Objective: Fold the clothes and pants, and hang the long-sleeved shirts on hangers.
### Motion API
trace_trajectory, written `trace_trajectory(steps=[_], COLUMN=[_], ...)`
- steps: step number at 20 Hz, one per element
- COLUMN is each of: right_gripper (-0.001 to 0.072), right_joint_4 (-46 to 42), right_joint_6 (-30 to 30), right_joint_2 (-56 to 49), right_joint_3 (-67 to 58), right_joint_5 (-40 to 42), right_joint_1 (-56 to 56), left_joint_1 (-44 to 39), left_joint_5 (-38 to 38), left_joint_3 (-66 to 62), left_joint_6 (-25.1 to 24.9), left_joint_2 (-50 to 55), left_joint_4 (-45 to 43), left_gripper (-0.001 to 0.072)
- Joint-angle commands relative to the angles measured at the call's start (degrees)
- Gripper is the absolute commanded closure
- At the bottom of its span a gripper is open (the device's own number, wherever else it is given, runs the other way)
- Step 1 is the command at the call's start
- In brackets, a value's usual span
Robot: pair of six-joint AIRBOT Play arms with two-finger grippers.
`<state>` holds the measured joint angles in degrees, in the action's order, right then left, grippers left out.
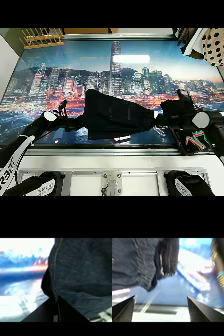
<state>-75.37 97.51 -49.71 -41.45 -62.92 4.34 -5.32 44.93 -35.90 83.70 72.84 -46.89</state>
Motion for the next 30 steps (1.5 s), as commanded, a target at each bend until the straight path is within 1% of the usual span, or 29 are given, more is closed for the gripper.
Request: trace_trajectory(steps=[1, 2, 6, 9, 10, 11, 12, 13, 17, 18, 19, 20, 23, 25, 27, 30], right_gripper=[0.0009, 0.0009, 0.0009, 0.0012, 0.0013, 0.0089, 0.0250, 0.0317, 0.0349, 0.0444, 0.0634, 0.0687, 0.0688, 0.0689, 0.0689, 0.0689], right_joint_4=[8.41, 11.37, 17.90, 24.44, 25.79, 26.14, 26.12, 26.12, 26.05, 26.01, 25.42, 24.68, 20.92, 16.31, 13.00, 14.49], right_joint_6=[-2.54, -3.26, -3.37, -7.72, -8.20, -8.28, -9.05, -9.70, -9.68, -9.70, -9.70, -9.73, -9.73, -9.73, -9.73, -9.68], right_joint_2=[-5.64, -7.89, -14.16, -15.45, -15.43, -15.43, -15.45, -15.45, -15.89, -16.15, -16.28, -16.26, -15.65, -13.77, -10.99, -7.19], right_joint_3=[5.62, 6.19, 6.16, 6.16, 6.14, 6.14, 6.14, 6.14, 6.14, 6.14, 6.14, 6.14, 5.14, -0.04, -10.05, -28.17], right_joint_5=[5.73, 7.39, 12.59, 12.74, 12.87, 13.16, 13.46, 13.97, 14.47, 14.40, 14.19, 14.19, 12.94, 9.20, 3.52, -3.78], right_joint_1=[0.15, 0.15, 0.17, 0.17, 0.17, 0.17, 0.17, 0.15, 0.15, 0.17, 0.15, 0.15, 0.00, 0.00, 0.00, 0.02], left_joint_1=[-0.28, -0.28, -0.28, -0.28, -0.28, -0.28, -0.28, -0.28, -0.28, -0.28, -0.28, -0.28, 0.04, 2.43, 5.51, 8.24], left_joint_5=[0.11, 0.11, 0.09, 0.02, 0.02, -0.02, -0.04, -0.07, -0.04, -0.04, 0.02, 0.04, 0.15, 2.21, 4.85, 7.91], left_joint_3=[-1.29, -1.22, -1.22, -1.22, -1.22, -1.22, -1.22, -1.22, -1.22, -1.22, -1.22, -1.22, -1.90, -6.71, -16.04, -34.38], left_joint_6=[0.07, 0.07, 0.07, 0.07, 0.07, 0.07, 0.07, 0.07, 0.07, 0.07, 0.07, 0.07, 0.07, 0.07, 0.07, 0.09], left_joint_2=[-0.04, -0.04, -0.04, -0.04, -0.04, -0.02, -0.04, -0.02, -0.04, -0.04, -0.04, -0.04, -0.52, -3.45, -8.85, -17.14], left_joint_4=[0.00, -0.07, -0.04, -0.07, -0.07, -0.07, -0.04, -0.07, -0.04, -0.04, -0.04, -0.04, -0.09, -0.02, 0.04, 0.11], left_gripper=[0.0692, 0.0692, 0.0692, 0.0692, 0.0693, 0.0692, 0.0693, 0.0692, 0.0693, 0.0693, 0.0692, 0.0692, 0.0693, 0.0692, 0.0693, 0.0692])
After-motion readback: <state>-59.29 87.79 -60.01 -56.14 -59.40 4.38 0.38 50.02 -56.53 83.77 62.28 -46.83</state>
